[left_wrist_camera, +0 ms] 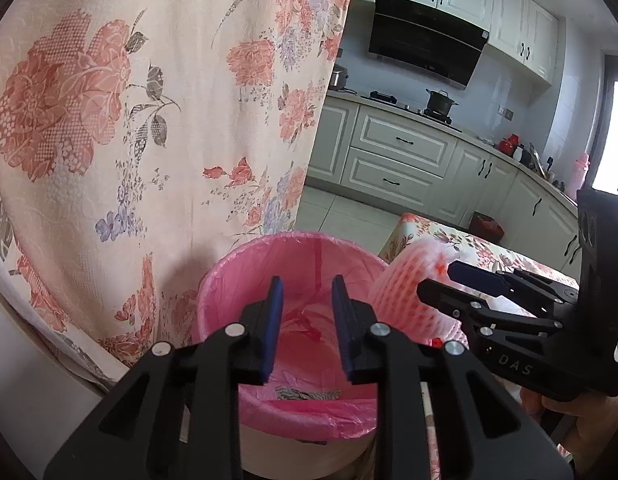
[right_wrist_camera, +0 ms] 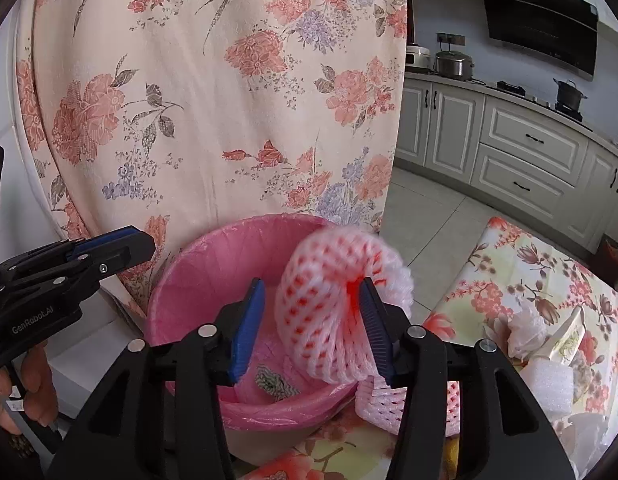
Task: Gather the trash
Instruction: 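Carry the cloth and foam net to the pink bin and release both, then move both open tools back over the table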
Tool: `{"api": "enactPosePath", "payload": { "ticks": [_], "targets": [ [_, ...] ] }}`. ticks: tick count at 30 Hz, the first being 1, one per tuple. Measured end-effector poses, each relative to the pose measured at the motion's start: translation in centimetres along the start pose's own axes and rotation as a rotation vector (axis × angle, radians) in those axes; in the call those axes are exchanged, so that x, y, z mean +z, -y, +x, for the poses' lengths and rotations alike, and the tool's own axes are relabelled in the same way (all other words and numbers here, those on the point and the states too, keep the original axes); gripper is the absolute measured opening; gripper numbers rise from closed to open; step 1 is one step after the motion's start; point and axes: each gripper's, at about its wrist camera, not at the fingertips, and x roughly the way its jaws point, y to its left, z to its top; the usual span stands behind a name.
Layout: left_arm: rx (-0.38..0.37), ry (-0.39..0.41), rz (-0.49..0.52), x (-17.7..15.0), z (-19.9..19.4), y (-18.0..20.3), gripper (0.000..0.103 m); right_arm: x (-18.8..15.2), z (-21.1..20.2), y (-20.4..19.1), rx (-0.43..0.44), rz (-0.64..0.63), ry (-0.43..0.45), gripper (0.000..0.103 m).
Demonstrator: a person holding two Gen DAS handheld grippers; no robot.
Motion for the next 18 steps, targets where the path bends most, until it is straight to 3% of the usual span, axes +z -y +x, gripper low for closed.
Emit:
{"api": "enactPosePath", "payload": {
  "ticks": [8,18],
  "targets": [
    [-0.019,-0.004,-0.006,-0.6,-0.2,0.5,0.029,-0.7,-0.5,0.8,-0.023,0.025,0.004,0.056],
    [-0.058,-0.015,0.018,-1.6,-0.2,3.0,0.036,-2.8,-5.1,3.4,-0.121,0.036,0.057,0.062]
  ]
}}
